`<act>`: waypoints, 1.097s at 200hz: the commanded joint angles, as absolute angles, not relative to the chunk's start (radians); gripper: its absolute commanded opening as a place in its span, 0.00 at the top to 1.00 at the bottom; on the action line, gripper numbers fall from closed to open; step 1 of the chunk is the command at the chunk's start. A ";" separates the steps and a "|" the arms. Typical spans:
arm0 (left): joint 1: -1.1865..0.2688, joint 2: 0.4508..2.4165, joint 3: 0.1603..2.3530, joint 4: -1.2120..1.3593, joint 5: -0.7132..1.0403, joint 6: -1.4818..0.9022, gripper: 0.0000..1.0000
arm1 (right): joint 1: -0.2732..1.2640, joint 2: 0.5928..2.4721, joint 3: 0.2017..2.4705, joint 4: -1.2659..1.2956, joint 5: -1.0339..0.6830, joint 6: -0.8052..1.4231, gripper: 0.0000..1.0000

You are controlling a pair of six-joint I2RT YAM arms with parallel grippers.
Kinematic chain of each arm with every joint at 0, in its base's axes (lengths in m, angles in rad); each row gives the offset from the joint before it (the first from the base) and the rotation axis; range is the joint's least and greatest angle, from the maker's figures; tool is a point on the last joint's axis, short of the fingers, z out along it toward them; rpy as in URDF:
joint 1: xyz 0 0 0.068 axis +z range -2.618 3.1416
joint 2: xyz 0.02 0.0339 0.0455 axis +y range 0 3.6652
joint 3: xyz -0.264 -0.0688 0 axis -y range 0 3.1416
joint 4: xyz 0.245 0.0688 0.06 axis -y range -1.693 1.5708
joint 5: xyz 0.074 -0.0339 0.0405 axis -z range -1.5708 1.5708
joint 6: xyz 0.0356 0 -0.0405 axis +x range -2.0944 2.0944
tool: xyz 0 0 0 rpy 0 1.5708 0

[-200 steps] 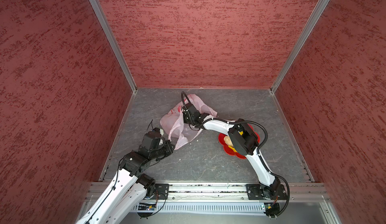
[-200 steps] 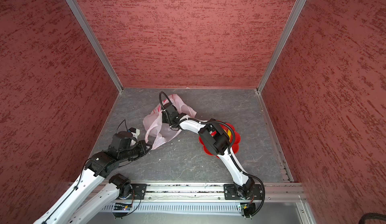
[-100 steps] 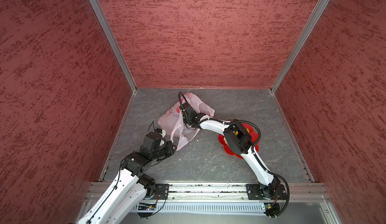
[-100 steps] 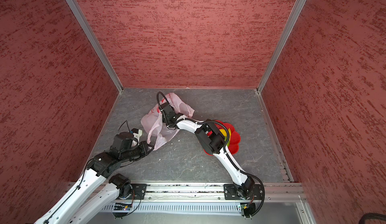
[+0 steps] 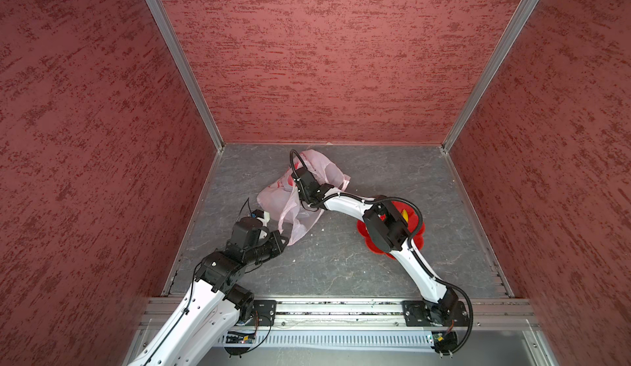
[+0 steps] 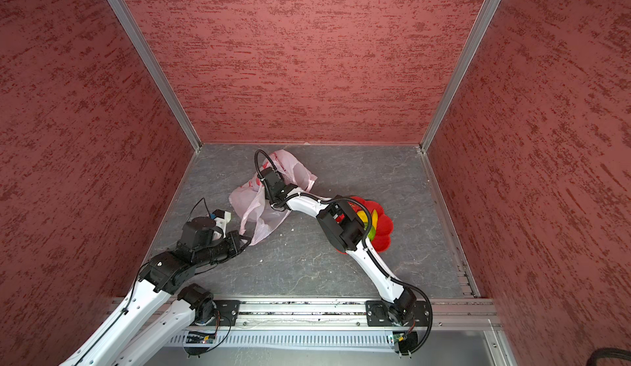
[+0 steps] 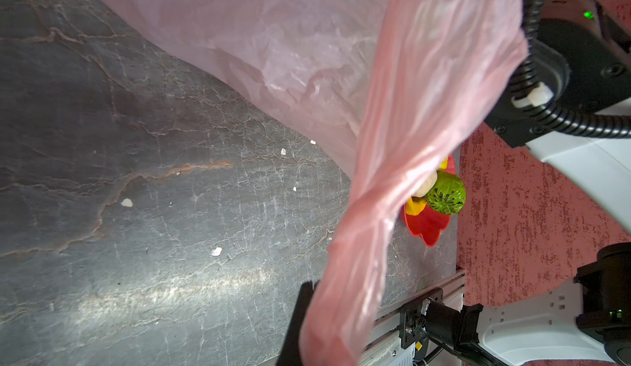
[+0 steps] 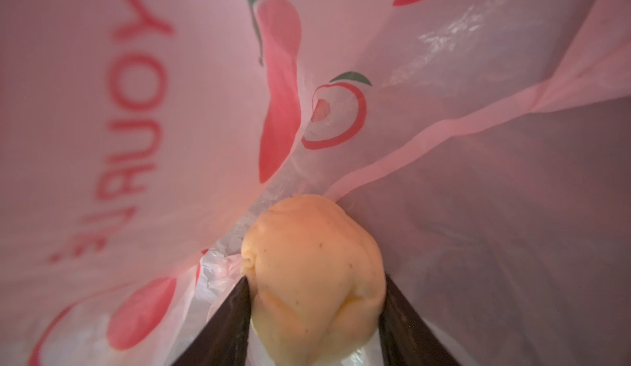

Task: Take the fake fruits out of the plastic bag
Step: 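Close the right gripper on the cream bun inside the bag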

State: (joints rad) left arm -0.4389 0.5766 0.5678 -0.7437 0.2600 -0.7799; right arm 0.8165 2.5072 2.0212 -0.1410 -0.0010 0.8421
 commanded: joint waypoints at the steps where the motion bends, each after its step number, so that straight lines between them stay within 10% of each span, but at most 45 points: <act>1: -0.428 0.560 0.561 -0.777 0.238 -0.768 1.00 | 0.816 2.509 1.992 -0.150 0.051 0.861 0.56; 219: -0.383 0.557 0.643 -0.782 0.087 -0.790 1.00 | 0.778 2.135 1.497 0.080 -0.049 0.847 0.79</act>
